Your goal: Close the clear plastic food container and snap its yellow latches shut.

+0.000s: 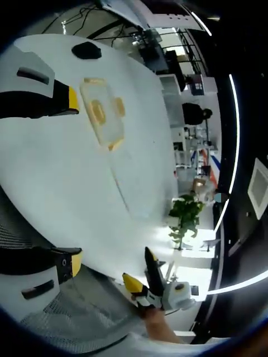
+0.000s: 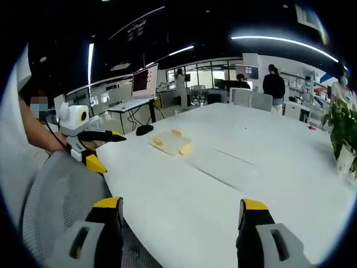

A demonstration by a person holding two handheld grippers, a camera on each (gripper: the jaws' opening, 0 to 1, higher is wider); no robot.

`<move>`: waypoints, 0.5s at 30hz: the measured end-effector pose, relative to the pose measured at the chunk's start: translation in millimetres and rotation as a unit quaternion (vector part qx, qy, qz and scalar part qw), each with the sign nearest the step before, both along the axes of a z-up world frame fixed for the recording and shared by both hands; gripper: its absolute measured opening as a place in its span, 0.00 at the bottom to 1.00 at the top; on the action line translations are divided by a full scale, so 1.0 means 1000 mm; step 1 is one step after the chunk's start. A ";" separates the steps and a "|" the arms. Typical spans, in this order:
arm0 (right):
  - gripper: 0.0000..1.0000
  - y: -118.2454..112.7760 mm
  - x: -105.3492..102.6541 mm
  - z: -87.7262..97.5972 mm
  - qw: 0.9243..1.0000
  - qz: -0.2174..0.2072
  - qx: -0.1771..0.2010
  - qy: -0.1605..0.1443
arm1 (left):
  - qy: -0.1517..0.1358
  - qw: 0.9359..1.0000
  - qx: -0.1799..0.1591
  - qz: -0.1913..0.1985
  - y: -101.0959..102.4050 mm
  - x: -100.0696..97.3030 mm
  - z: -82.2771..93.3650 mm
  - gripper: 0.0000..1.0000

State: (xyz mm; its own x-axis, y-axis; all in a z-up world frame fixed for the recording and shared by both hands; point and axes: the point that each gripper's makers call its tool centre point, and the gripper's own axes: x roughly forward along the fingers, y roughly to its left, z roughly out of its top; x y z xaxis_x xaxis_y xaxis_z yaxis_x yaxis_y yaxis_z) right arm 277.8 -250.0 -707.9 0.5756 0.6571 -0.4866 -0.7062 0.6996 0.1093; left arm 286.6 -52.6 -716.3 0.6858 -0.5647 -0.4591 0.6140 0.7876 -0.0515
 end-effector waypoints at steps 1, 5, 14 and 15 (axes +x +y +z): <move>0.84 0.000 0.000 0.000 1.000 0.000 0.001 0.001 | 0.000 1.000 0.000 0.000 0.000 0.000 0.000 0.97; 0.83 0.002 -0.002 0.000 1.000 0.005 0.001 0.003 | 0.000 1.000 0.001 -0.001 0.000 0.000 0.000 0.96; 0.80 0.003 -0.004 -0.001 1.000 0.012 -0.003 0.002 | 0.006 1.000 0.008 -0.010 -0.002 -0.002 -0.004 0.94; 0.80 0.003 -0.004 -0.002 1.000 0.012 -0.003 0.002 | 0.006 1.000 0.009 -0.011 -0.003 -0.003 -0.004 0.94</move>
State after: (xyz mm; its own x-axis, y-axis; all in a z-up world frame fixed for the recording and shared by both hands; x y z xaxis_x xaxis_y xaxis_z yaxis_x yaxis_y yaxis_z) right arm 273.4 -246.7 -709.6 0.5579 0.6676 -0.4930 -0.7226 0.6829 0.1071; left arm 283.9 -55.1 -720.0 0.6673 -0.5711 -0.4781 0.6311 0.7744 -0.0443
